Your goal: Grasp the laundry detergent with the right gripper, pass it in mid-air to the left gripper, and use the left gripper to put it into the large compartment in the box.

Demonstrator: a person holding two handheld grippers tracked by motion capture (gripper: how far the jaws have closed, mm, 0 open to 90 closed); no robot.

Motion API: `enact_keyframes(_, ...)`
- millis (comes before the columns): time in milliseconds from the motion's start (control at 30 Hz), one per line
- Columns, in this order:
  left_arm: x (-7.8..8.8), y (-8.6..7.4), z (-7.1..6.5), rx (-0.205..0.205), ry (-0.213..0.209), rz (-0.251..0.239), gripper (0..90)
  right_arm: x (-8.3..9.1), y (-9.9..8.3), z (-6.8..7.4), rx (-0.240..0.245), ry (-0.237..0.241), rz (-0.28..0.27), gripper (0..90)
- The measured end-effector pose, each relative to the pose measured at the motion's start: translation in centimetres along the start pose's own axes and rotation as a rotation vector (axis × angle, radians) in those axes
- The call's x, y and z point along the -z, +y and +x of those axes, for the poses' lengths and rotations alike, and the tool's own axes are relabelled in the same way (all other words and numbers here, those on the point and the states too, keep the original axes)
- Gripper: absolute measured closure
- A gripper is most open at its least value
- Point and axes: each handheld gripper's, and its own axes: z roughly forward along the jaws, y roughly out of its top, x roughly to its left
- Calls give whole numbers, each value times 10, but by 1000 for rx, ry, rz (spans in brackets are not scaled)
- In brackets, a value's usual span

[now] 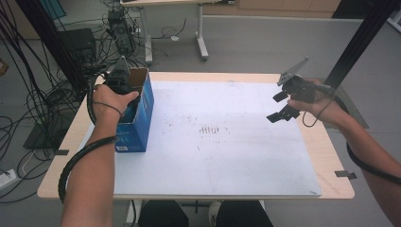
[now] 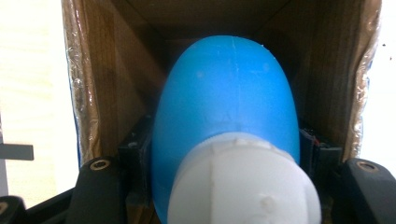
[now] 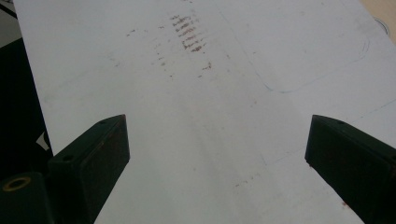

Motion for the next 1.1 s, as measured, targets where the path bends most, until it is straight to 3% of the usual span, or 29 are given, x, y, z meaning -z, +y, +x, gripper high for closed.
enact_keyframes(1100,2,-1,2,-4,-10,-11,356,-2,7,4,17,3,-7,64)
